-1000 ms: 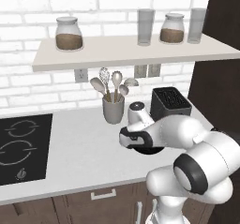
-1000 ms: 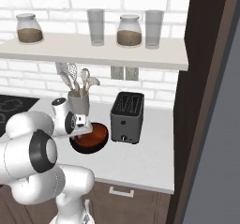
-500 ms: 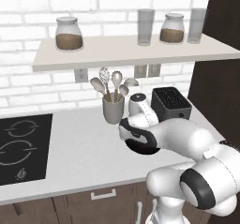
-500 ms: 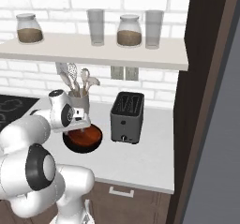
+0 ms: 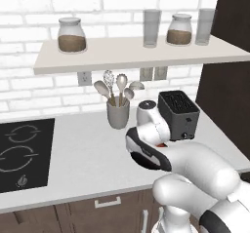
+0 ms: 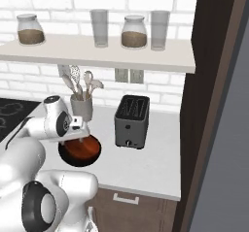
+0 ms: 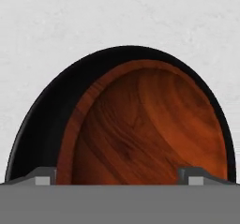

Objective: Pick up the bowls on the counter and stack them on top of one another in the open cabinet. Place the smaller bowl on top of the larger bowl.

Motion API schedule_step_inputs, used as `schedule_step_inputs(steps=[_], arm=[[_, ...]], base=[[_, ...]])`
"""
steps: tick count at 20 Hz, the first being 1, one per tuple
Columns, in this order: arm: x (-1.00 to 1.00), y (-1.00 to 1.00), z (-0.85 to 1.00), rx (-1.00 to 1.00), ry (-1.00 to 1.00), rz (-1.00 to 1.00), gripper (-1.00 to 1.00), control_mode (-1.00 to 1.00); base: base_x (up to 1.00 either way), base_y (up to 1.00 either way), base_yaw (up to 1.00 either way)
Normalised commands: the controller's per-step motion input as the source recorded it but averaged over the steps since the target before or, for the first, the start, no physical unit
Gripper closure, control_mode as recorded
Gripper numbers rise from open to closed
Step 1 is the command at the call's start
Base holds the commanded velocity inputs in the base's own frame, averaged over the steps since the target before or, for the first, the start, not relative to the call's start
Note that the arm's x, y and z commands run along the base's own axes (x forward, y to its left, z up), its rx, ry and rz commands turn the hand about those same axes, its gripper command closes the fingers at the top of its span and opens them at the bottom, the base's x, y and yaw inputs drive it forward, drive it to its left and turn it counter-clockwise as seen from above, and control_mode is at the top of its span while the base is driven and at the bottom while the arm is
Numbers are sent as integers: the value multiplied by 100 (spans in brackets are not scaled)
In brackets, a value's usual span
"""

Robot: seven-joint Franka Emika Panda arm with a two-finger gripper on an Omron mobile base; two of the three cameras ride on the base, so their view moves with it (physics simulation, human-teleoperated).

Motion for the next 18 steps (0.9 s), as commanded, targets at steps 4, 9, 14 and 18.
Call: schedule_step_inputs(steps=[4, 9, 14, 18], arm=[[-1, 0, -1, 1, 0, 0, -100, -100], [0, 4, -6, -2, -1, 0, -100, -100], [0, 44, 31, -5, 3, 0, -100, -100], [6, 40, 37, -6, 15, -2, -100, -100]], base=[[0, 0, 0], [0, 0, 0], [0, 0, 0], [0, 0, 0]])
